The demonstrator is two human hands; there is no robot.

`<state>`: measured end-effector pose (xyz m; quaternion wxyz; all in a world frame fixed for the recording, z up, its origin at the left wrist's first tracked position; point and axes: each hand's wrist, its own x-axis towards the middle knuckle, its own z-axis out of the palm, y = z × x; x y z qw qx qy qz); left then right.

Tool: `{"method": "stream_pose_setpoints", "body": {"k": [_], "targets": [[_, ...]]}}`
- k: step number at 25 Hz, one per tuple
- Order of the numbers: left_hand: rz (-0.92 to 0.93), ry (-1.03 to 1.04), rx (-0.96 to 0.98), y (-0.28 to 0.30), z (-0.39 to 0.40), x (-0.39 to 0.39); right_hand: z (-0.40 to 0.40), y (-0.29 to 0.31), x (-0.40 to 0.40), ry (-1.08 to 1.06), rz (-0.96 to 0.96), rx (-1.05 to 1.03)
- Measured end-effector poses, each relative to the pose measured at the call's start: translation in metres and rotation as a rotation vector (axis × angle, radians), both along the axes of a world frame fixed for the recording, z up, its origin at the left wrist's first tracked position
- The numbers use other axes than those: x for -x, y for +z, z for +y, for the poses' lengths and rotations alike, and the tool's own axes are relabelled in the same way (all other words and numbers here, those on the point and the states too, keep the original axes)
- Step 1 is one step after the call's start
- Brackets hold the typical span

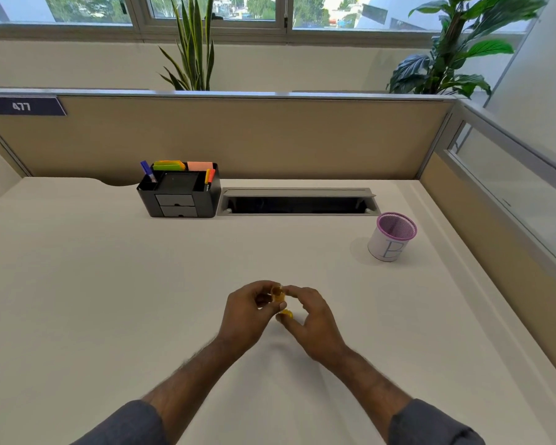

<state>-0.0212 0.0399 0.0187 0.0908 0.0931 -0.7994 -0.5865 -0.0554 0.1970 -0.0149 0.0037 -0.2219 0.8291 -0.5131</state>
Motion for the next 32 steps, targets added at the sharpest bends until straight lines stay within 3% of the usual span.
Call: {"method": "stream_pose_setpoints", "body": {"k": [5, 10, 14, 25, 32], "targets": [[0.059, -0.054, -0.061, 0.014, 0.013, 0.016, 0.006, 0.018, 0.006, -0.039, -0.041, 0.131], [0.106, -0.005, 0.302, -0.002, -0.002, 0.024, 0.03, 0.027, 0.029, -0.149, -0.036, 0.185], [-0.02, 0.044, 0.679, -0.033, -0.029, 0.022, 0.067, 0.031, 0.065, -0.262, 0.01, 0.157], [-0.193, -0.078, 0.894, -0.084, -0.046, 0.016, 0.179, 0.075, 0.161, -0.513, 0.28, -0.258], [-0.236, -0.112, 0.942, -0.089, -0.048, 0.02, 0.208, 0.075, 0.189, -0.485, 0.31, -0.534]]}}
